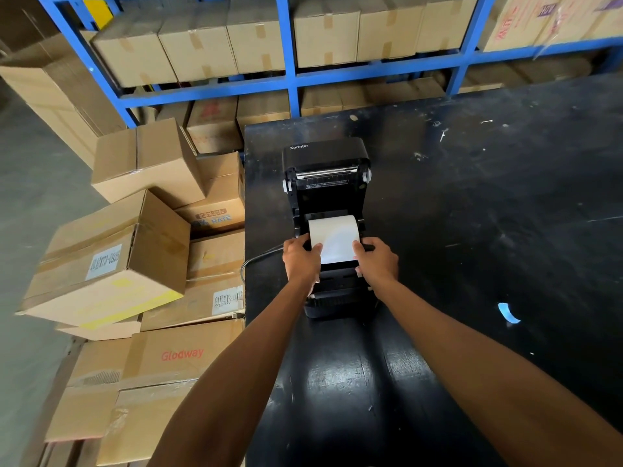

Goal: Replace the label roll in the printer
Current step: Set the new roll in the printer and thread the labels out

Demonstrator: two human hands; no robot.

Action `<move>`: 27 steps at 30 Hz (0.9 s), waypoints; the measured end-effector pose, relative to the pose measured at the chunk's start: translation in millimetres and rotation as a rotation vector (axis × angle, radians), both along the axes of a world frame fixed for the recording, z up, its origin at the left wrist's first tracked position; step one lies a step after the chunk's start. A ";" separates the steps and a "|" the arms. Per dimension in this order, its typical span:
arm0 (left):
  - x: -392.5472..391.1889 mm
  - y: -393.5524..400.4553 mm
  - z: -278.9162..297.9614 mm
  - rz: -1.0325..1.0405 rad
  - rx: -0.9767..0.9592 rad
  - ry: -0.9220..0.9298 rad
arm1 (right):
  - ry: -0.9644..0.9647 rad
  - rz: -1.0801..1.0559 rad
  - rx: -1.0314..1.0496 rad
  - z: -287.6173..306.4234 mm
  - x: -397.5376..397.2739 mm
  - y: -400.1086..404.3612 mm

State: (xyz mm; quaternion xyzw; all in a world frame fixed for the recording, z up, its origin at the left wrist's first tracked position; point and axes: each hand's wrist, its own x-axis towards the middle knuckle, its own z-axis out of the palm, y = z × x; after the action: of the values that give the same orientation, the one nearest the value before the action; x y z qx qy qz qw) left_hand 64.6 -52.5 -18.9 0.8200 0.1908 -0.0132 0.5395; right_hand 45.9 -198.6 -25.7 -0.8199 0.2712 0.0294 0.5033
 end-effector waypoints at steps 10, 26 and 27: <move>-4.8 6.5 -1.0 0.048 0.007 -0.022 | -0.108 0.027 -0.005 6.3 1.8 -1.3; -12.9 24.4 -1.3 -0.036 -0.054 0.041 | -0.086 0.056 -0.102 -0.8 -9.7 -9.0; -14.0 24.2 -2.5 -0.044 -0.044 0.046 | -0.084 0.058 -0.100 -0.4 -10.9 -10.4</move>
State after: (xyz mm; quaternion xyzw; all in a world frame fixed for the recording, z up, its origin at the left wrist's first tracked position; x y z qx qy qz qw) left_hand 50.6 -28.3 -21.3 0.8114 0.1844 -0.0481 0.5526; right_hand 34.9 -209.0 -26.1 -0.8520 0.2271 -0.0042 0.4717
